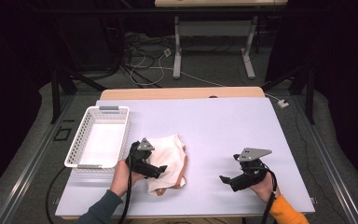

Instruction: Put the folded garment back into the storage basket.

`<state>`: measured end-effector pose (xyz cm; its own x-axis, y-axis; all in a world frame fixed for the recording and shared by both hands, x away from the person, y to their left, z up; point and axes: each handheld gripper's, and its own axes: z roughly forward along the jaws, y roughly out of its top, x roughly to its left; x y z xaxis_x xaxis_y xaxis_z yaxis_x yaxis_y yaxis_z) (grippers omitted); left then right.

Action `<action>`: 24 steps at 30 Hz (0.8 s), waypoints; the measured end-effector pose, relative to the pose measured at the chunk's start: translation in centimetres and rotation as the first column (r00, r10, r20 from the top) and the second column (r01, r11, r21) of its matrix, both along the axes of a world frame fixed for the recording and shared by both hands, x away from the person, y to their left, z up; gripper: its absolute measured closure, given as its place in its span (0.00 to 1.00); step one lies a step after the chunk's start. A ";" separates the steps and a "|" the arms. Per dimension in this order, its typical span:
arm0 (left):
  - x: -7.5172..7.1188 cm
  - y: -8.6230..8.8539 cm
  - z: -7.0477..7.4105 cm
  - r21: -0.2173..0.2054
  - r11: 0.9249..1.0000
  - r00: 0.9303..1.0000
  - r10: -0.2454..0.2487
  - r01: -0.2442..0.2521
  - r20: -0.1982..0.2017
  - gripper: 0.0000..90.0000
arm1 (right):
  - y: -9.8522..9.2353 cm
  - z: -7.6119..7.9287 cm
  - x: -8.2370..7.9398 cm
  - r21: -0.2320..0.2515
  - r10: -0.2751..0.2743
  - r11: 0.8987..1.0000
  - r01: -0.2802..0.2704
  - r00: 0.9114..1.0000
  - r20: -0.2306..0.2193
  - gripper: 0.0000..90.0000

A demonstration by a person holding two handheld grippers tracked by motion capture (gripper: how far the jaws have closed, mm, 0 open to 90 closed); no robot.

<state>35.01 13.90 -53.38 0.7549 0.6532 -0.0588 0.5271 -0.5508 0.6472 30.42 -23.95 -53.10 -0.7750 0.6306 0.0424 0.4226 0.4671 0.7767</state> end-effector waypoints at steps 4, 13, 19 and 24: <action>0.1 0.0 -0.2 0.028 0.999 0.999 0.033 -0.033 0.000 0.04 | 0.1 -0.2 0.1 -0.014 0.007 1.000 -0.007 1.000 -0.003 0.01; 0.2 0.2 -1.2 0.072 0.994 0.994 0.083 -0.078 -0.065 0.03 | 0.3 -0.5 0.2 -0.032 0.022 0.999 -0.023 1.000 -0.011 0.01; 0.3 0.3 -1.7 0.084 0.995 0.988 0.074 -0.063 -0.133 0.05 | 0.3 -0.6 0.2 -0.037 0.027 0.999 -0.028 0.999 -0.018 0.01; 0.0 0.2 -1.7 0.094 0.994 0.992 0.059 -0.048 -0.112 0.11 | 0.4 -0.6 0.2 -0.048 0.030 0.998 -0.030 0.999 -0.012 0.01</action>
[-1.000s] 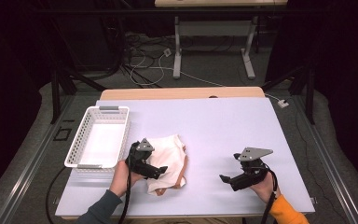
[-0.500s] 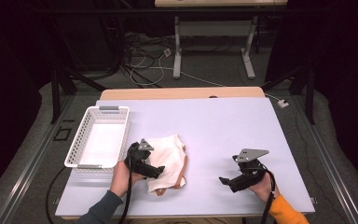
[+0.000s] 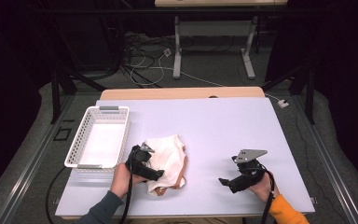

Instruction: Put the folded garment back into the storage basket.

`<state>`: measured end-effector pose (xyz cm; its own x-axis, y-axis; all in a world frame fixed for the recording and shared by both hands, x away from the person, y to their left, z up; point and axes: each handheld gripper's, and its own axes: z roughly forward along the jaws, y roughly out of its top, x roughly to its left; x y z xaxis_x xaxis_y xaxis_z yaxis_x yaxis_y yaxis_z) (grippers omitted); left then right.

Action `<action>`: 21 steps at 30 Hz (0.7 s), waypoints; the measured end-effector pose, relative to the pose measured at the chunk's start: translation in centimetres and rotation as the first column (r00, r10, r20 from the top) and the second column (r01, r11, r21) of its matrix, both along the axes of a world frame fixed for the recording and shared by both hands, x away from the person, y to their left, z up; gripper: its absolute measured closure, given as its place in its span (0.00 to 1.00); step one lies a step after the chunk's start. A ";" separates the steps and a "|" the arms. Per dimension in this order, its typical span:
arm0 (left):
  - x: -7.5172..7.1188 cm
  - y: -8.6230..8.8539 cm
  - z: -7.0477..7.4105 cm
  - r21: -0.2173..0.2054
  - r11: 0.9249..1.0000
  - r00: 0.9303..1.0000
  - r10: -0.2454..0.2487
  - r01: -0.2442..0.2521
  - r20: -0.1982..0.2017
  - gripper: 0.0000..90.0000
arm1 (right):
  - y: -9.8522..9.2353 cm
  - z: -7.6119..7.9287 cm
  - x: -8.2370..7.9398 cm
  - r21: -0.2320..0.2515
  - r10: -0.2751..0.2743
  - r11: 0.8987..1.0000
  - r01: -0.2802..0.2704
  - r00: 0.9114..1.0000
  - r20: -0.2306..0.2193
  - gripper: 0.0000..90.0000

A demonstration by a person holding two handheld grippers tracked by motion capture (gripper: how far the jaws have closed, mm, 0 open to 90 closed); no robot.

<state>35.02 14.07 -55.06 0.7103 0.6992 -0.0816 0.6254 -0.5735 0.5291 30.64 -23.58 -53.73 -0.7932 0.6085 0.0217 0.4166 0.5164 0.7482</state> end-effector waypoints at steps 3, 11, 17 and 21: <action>-0.1 -0.1 0.1 0.005 1.000 1.000 -0.008 0.008 0.009 0.21 | 0.0 0.0 0.0 0.001 0.006 1.000 -0.006 1.000 -0.005 0.01; -0.5 -0.5 0.3 -0.018 0.999 0.999 -0.040 0.040 0.038 0.52 | 0.2 -0.1 0.0 -0.008 0.008 1.000 -0.008 1.000 -0.011 0.01; 0.0 -0.5 0.5 -0.051 0.993 0.995 -0.104 0.104 -0.004 0.76 | 0.2 -0.2 0.0 -0.009 0.014 1.000 -0.014 1.000 -0.012 0.02; 0.1 -0.5 0.4 -0.070 0.990 0.992 -0.124 0.123 -0.009 0.86 | 0.3 -0.3 0.1 -0.018 0.023 1.000 -0.024 1.000 -0.015 0.02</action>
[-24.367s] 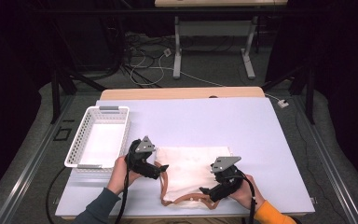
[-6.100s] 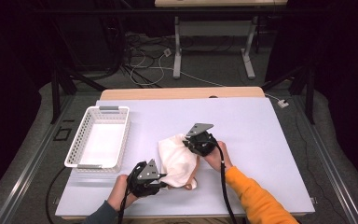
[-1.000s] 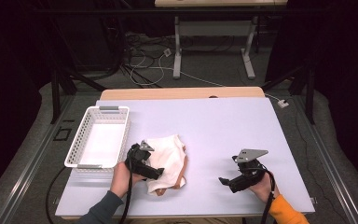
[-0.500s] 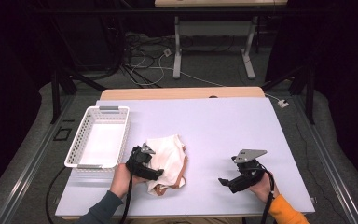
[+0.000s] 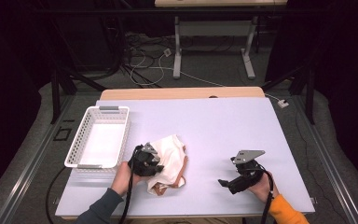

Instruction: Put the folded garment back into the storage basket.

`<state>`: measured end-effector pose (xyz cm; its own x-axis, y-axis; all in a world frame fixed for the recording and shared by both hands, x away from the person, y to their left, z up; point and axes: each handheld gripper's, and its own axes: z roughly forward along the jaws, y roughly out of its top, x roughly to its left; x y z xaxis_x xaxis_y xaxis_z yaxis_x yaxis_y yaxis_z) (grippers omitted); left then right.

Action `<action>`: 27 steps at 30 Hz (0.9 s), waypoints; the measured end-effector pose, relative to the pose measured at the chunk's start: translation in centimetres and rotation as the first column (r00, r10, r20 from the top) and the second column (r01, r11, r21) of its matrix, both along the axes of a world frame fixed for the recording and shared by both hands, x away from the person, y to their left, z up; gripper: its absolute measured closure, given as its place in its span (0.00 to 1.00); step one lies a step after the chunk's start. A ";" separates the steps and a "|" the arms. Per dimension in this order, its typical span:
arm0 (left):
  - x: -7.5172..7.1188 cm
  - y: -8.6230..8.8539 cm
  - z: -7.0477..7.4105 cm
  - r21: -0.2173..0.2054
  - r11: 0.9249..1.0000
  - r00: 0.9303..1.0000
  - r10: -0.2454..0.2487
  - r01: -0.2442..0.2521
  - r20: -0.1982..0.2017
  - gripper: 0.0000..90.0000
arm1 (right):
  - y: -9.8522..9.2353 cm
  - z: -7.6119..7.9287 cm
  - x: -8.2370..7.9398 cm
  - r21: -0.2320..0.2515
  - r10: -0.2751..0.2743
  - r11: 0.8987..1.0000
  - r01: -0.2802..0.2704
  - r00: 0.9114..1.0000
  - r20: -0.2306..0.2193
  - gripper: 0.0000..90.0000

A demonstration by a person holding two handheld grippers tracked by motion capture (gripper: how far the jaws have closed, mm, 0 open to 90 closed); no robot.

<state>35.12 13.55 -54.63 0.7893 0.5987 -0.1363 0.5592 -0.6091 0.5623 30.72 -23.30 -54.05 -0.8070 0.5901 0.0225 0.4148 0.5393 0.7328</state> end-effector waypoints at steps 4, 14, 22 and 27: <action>-0.2 0.0 0.0 -0.007 1.000 1.000 -0.003 0.003 0.010 0.87 | -0.1 0.0 0.0 -0.001 -0.001 1.000 0.001 1.000 -0.001 0.02; -0.8 -0.1 1.2 -0.032 0.999 0.997 -0.027 0.030 0.077 0.87 | -0.2 0.0 0.0 0.004 -0.005 1.000 0.005 1.000 -0.004 0.02; -1.2 0.0 2.4 -0.055 0.998 0.994 -0.021 0.027 0.111 0.87 | -0.2 0.0 0.1 0.001 -0.007 1.000 0.007 1.000 -0.003 0.02; -1.3 0.2 3.1 -0.060 0.998 0.991 -0.019 0.027 0.133 0.87 | -0.2 0.0 0.1 -0.006 -0.008 1.000 0.008 1.000 -0.002 0.01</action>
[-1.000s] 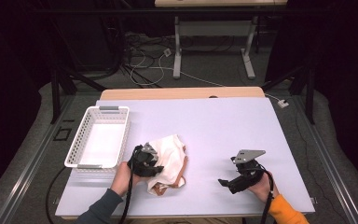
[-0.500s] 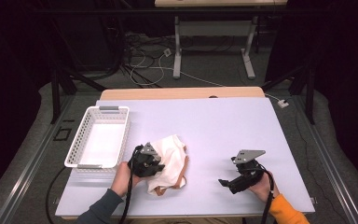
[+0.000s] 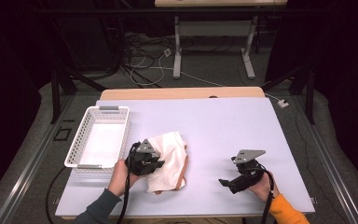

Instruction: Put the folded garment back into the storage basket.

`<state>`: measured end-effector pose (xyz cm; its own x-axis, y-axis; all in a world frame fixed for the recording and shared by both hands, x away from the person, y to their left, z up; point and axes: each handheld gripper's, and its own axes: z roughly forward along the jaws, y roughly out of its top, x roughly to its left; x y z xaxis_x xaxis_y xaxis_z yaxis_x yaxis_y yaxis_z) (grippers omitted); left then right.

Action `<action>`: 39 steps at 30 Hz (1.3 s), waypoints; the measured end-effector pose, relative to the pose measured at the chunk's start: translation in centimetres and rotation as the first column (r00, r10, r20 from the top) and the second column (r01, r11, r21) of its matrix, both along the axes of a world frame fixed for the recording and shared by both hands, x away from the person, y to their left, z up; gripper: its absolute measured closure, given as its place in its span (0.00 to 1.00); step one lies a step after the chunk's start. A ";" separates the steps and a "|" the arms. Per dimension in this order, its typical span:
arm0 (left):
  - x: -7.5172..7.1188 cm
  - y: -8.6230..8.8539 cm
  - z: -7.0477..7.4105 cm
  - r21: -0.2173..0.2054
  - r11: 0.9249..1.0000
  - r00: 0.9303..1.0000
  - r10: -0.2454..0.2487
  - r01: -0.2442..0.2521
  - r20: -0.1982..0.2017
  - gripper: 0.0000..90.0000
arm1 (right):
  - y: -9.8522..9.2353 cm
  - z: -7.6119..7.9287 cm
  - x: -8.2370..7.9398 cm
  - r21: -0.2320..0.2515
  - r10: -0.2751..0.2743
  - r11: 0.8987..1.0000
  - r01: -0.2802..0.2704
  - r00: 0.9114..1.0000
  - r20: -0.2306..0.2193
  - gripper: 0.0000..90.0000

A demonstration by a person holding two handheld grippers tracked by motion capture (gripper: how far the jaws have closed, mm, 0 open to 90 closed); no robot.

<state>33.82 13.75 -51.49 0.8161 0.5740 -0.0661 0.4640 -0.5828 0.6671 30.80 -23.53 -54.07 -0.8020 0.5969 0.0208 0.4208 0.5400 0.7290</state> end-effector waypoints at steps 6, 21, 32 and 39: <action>-0.1 0.2 0.8 0.012 1.000 1.000 0.002 -0.002 0.016 0.88 | 0.0 0.0 0.0 -0.001 -0.002 1.000 0.002 1.000 0.001 0.01; 0.4 0.8 3.2 0.048 0.999 1.000 -0.004 0.003 0.021 0.88 | 0.0 -0.1 0.0 0.005 -0.001 1.000 0.001 1.000 -0.006 0.01; 0.9 1.0 4.7 0.081 0.997 1.000 -0.007 0.005 0.024 0.88 | 0.0 0.0 0.0 0.005 -0.002 1.000 0.002 1.000 -0.006 0.01; 1.3 1.3 5.6 0.102 0.995 0.999 -0.009 0.006 0.032 0.88 | 0.0 0.0 0.0 0.002 0.000 1.000 0.001 1.000 -0.004 0.01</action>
